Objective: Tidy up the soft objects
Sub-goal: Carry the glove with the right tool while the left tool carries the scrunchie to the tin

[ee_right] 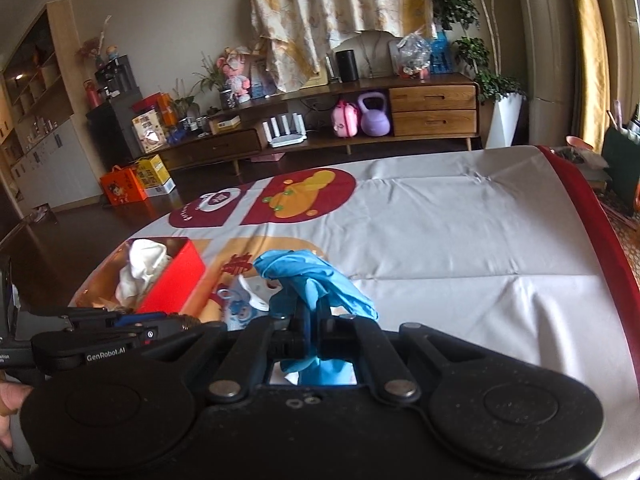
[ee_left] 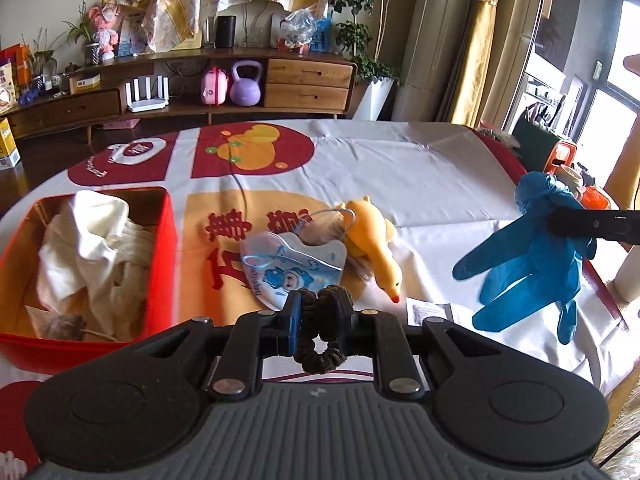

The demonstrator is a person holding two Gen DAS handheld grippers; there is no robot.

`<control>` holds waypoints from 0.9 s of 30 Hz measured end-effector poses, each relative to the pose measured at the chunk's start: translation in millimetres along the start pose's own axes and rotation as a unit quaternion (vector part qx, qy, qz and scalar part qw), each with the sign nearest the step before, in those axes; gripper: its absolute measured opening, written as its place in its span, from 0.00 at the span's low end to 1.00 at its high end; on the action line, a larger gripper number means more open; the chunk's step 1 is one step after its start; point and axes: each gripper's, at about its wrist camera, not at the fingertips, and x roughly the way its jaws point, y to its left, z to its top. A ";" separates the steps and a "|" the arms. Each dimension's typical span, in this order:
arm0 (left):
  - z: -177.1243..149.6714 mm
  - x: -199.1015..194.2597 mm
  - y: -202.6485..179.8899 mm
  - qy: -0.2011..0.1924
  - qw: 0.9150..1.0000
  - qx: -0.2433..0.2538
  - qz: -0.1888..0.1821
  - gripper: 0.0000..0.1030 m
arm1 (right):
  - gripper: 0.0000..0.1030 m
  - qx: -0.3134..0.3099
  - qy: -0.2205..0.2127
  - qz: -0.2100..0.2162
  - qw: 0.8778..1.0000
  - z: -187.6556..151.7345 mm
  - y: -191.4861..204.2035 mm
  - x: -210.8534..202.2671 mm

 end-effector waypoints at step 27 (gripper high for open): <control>29.0 -72.1 103.8 -0.045 0.996 -0.032 0.075 0.17 | 0.03 -0.099 0.021 0.103 0.990 57.0 145.4 54.2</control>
